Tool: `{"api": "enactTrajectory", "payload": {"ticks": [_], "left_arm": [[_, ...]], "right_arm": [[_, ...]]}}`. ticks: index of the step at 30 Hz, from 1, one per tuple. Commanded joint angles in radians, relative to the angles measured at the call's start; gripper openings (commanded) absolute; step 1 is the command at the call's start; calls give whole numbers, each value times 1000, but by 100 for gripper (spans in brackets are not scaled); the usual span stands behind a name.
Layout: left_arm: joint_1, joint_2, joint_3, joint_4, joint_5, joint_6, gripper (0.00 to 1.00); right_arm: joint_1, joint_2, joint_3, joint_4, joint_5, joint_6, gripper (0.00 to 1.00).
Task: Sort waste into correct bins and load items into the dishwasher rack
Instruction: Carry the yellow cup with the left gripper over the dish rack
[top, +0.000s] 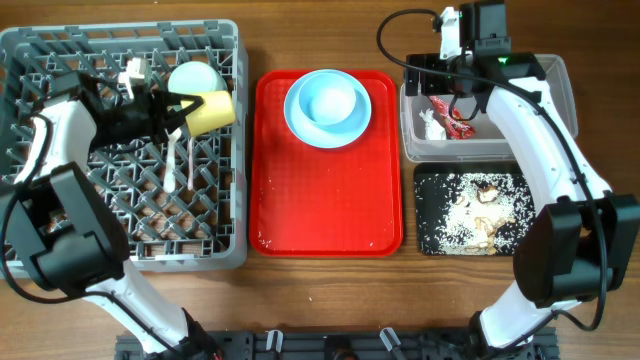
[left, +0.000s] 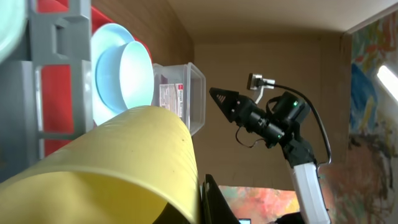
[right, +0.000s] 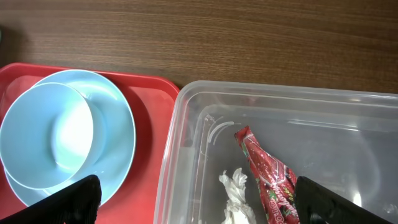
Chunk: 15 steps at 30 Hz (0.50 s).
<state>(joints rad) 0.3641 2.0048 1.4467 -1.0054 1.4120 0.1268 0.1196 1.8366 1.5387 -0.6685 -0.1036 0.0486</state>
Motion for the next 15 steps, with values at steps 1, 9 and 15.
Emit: {"api": "enactTrajectory", "payload": {"ticks": [1,9,15], "left_arm": [[-44,6,-1,20,26,27,4],[-68,7,-7,24,-67,23,4],[-65,7,-7,21,-304,23,8]], "right_arm": [[3,7,4,2,9,6,100],[3,7,4,2,9,6,100],[3,7,4,2,9,6,100]]}}
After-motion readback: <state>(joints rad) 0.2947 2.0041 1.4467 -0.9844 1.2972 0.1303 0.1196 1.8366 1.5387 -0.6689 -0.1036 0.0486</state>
